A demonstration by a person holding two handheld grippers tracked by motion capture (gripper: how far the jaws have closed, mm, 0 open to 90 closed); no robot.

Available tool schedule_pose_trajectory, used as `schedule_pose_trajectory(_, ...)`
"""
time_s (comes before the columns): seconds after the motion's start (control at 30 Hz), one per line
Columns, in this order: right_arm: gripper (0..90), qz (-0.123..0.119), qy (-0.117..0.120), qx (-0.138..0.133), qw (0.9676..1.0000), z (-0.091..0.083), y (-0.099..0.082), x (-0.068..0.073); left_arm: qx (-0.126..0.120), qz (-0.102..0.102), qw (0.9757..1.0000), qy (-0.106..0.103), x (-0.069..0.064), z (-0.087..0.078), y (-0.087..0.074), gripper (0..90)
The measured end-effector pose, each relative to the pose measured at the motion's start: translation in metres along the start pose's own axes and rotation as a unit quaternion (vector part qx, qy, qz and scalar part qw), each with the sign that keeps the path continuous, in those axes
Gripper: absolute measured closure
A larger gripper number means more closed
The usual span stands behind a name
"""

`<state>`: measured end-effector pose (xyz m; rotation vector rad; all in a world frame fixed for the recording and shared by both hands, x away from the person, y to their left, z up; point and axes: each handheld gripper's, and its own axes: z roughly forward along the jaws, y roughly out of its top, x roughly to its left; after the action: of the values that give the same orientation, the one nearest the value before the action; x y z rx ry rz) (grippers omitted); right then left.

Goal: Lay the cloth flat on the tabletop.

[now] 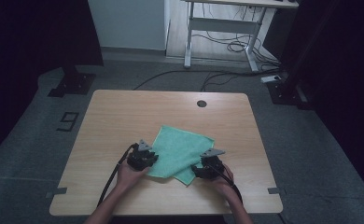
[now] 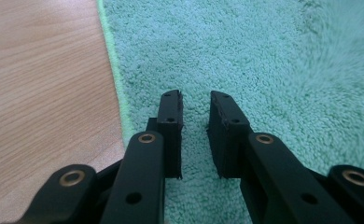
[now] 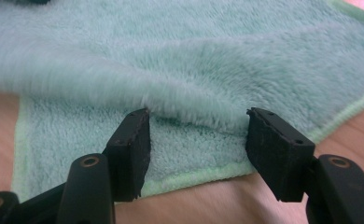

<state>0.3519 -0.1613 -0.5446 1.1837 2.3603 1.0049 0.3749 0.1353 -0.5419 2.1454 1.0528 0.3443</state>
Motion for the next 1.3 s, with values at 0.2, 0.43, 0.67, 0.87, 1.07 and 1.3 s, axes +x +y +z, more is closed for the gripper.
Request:
schedule_pose_trajectory(0.2, 39.8, -0.006, 0.005, -0.003, 1.0000, -0.016, -0.017, -0.003, -0.002, -0.006, 1.0000, -0.007, 0.000, 0.000, -0.001, 74.3)
schedule_pose_trajectory(0.43, 37.1, 0.032, 0.014, -0.025, 0.9991, -0.032, -0.026, -0.012, 0.001, -0.004, 0.9999, -0.012, -0.005, -0.003, -0.004, 72.0)
schedule_pose_trajectory(0.67, 35.6, 0.023, 0.034, -0.038, 0.9984, -0.031, -0.015, 0.003, -0.037, 0.013, 0.9992, -0.011, -0.012, -0.012, 0.008, 71.9)
schedule_pose_trajectory(0.87, 33.6, 0.009, 0.048, -0.021, 0.9986, -0.012, -0.005, 0.028, -0.012, -0.002, 0.9997, -0.020, -0.005, 0.006, 0.014, 71.0)
schedule_pose_trajectory(1.07, 32.2, -0.009, 0.031, -0.012, 0.9994, -0.012, -0.017, 0.039, 0.000, -0.003, 0.9998, -0.018, -0.002, 0.012, 0.012, 71.6)
schedule_pose_trajectory(1.3, 32.1, -0.026, 0.015, -0.010, 0.9995, -0.020, -0.027, 0.040, -0.002, -0.003, 0.9999, -0.013, -0.004, 0.008, 0.007, 72.7)
